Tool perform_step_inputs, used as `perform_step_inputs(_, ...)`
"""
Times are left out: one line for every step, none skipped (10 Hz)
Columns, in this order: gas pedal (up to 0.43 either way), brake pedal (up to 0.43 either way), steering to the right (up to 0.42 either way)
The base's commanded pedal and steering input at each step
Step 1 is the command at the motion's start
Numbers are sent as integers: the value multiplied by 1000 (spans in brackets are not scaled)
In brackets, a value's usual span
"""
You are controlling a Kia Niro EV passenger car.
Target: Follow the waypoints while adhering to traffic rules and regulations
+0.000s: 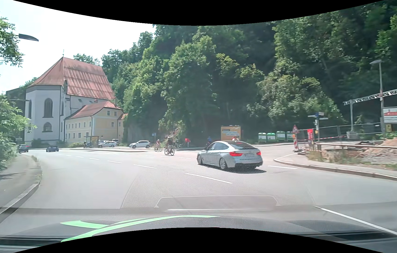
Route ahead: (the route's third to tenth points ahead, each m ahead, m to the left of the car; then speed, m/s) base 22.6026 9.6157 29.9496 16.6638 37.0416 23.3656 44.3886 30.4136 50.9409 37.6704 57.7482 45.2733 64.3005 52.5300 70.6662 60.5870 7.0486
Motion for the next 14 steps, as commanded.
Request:
perform_step_inputs(118, 0, -263)
perform_step_inputs(118, 0, -263)
perform_step_inputs(118, 0, -262)
perform_step_inputs(130, 0, -259)
perform_step_inputs(138, 0, -253)
perform_step_inputs(138, 0, -249)
perform_step_inputs(138, 0, -241)
perform_step_inputs(138, 0, -226)
perform_step_inputs(138, 0, -212)
perform_step_inputs(150, 0, -195)
perform_step_inputs(157, 0, -182)
perform_step_inputs(157, 0, -166)
perform_step_inputs(169, 0, -142)
perform_step_inputs(169, 0, -126)
